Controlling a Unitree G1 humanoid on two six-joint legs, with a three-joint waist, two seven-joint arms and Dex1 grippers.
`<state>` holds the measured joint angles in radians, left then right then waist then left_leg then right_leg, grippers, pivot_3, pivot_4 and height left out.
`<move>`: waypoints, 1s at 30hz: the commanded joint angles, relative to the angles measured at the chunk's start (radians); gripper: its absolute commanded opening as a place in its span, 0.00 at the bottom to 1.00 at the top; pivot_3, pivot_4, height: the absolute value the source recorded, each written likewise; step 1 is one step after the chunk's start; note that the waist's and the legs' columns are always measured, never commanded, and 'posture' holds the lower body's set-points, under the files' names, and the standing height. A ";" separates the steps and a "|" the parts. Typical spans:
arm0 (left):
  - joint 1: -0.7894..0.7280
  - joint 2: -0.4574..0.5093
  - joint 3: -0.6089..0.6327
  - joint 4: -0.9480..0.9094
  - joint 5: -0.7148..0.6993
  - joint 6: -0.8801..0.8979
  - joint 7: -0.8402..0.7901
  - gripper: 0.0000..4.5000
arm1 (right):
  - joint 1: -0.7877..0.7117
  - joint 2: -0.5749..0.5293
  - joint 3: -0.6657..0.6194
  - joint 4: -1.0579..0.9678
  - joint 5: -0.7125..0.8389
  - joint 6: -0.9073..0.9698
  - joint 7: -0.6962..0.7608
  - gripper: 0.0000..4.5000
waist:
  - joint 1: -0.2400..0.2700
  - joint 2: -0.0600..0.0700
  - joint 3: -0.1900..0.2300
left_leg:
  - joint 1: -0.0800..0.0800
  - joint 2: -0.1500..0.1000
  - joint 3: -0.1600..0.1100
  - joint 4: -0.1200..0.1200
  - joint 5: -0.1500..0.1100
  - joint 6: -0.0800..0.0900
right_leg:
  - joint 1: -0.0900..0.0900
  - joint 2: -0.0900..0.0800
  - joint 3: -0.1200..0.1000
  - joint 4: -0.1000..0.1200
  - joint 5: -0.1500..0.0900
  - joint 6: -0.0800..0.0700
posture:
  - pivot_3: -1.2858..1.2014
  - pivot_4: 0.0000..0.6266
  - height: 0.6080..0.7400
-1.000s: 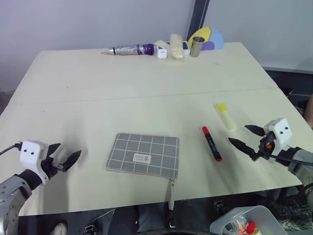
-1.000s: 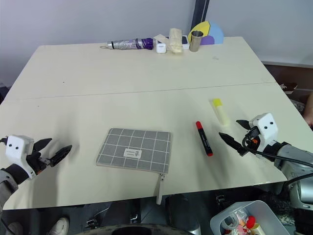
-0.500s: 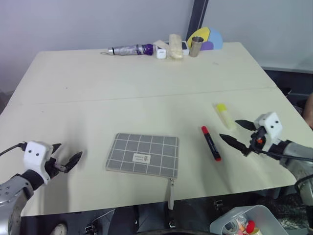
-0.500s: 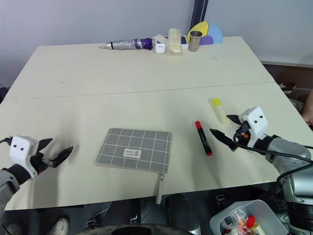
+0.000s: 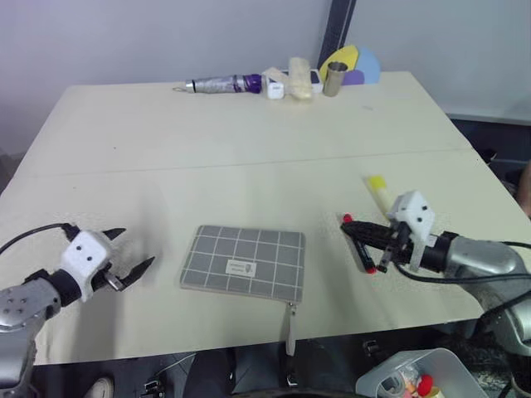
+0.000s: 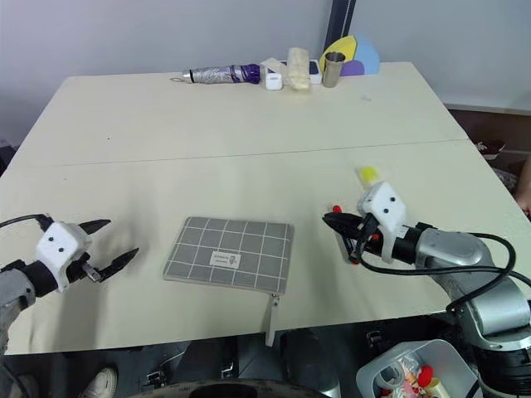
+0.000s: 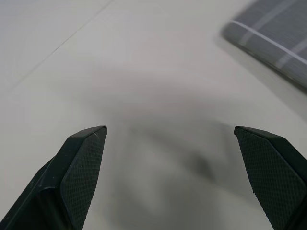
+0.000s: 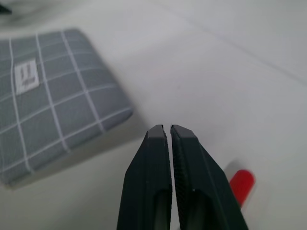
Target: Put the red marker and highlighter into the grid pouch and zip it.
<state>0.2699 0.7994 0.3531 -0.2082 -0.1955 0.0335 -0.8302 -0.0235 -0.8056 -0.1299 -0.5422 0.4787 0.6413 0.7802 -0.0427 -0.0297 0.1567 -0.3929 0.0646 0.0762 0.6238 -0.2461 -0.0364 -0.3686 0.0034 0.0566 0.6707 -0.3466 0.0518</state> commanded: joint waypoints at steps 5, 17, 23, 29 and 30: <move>-0.059 0.082 -0.128 0.138 0.106 -0.372 -0.134 1.00 | -0.033 -0.042 0.158 -0.037 -0.096 0.095 -0.050 0.01 | -0.001 0.000 0.000 | -0.001 0.000 0.001 -0.001 0.000 0.000 | -0.002 -0.001 0.000 0.000 0.000 0.000 | 0.52 0.24 1.00; -0.204 0.082 -0.308 0.335 0.198 -0.751 -0.154 1.00 | -0.113 0.011 0.348 -0.058 -0.161 0.195 -0.102 0.01 | 0.000 0.001 0.000 | -0.002 0.000 0.001 0.000 0.000 0.000 | -0.002 -0.001 0.000 0.001 0.000 0.000 | 0.52 0.24 1.00; -0.253 0.092 -0.367 0.387 0.192 -0.838 -0.169 1.00 | -0.212 0.055 0.441 -0.035 -0.202 0.249 -0.123 0.01 | -0.001 0.001 -0.001 | -0.002 0.000 0.001 0.003 0.000 0.000 | -0.003 -0.001 0.000 0.004 0.000 0.000 | 0.52 0.24 1.00; -0.319 0.101 -0.422 0.448 0.189 -0.910 -0.188 1.00 | -0.304 0.074 0.521 -0.018 -0.240 0.277 -0.115 0.01 | 0.000 0.001 -0.001 | -0.002 0.000 0.001 0.006 0.000 0.000 | -0.004 -0.001 0.000 0.009 0.000 0.000 | 0.52 0.24 1.00; -0.330 0.101 -0.428 0.460 0.189 -0.918 -0.188 1.00 | -0.316 0.079 0.526 -0.012 -0.244 0.279 -0.115 0.01 | -0.001 0.001 -0.001 | -0.002 0.000 0.001 0.006 0.000 0.000 | -0.004 -0.001 0.000 0.010 0.000 0.000 | 0.52 0.24 1.00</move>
<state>-0.0621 0.8942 -0.0304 0.2306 -0.0215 -0.8664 -0.9998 -0.3156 -0.7348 0.3947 -0.5470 0.2461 0.9193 0.6648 -0.0438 -0.0285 0.1562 -0.3946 0.0645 0.0773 0.6303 -0.2460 -0.0362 -0.3728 0.0031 0.0564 0.6808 -0.3466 0.0521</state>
